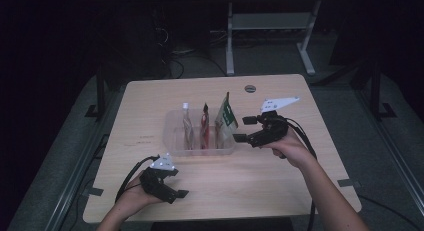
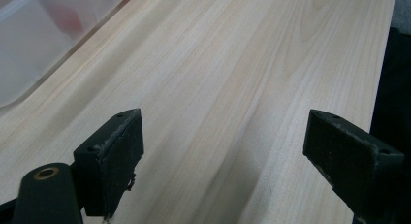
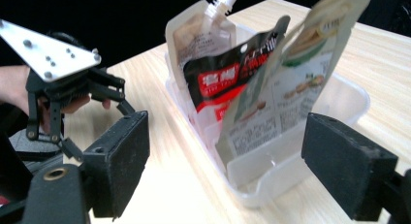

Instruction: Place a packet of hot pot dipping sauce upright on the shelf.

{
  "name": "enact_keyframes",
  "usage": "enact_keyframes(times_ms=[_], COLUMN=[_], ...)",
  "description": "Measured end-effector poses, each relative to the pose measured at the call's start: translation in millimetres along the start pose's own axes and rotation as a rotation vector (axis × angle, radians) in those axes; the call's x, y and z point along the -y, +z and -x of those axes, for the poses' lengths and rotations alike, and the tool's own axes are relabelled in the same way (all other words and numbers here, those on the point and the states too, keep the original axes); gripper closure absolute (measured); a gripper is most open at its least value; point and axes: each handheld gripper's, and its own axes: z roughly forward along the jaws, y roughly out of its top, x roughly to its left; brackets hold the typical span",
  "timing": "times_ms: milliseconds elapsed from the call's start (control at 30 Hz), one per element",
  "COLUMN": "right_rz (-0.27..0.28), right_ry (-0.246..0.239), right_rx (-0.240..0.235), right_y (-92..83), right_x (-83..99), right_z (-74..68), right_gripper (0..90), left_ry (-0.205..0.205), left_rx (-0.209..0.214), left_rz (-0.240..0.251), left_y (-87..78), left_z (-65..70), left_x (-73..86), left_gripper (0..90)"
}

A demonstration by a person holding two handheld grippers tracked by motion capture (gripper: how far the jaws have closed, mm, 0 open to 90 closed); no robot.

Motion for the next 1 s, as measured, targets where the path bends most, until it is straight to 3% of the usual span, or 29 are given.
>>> enact_keyframes(times_ms=[433,1000], right_rz=[-0.091,-0.116], right_ry=[-0.026,-0.001], right_rx=[0.081,0.193], right_y=[-25.6,-54.8], right_x=[39.1,88.7], right_z=[-10.3,-15.4], right_gripper=[15.7,15.1], left_ry=[-0.005,-0.008], left_rx=[-0.011,-0.032], left_rz=[0.011,0.014], left_y=[-3.0,-8.9], left_z=[-2.6,-9.3], left_x=[0.7,6.1], left_gripper=[14.0,14.1])
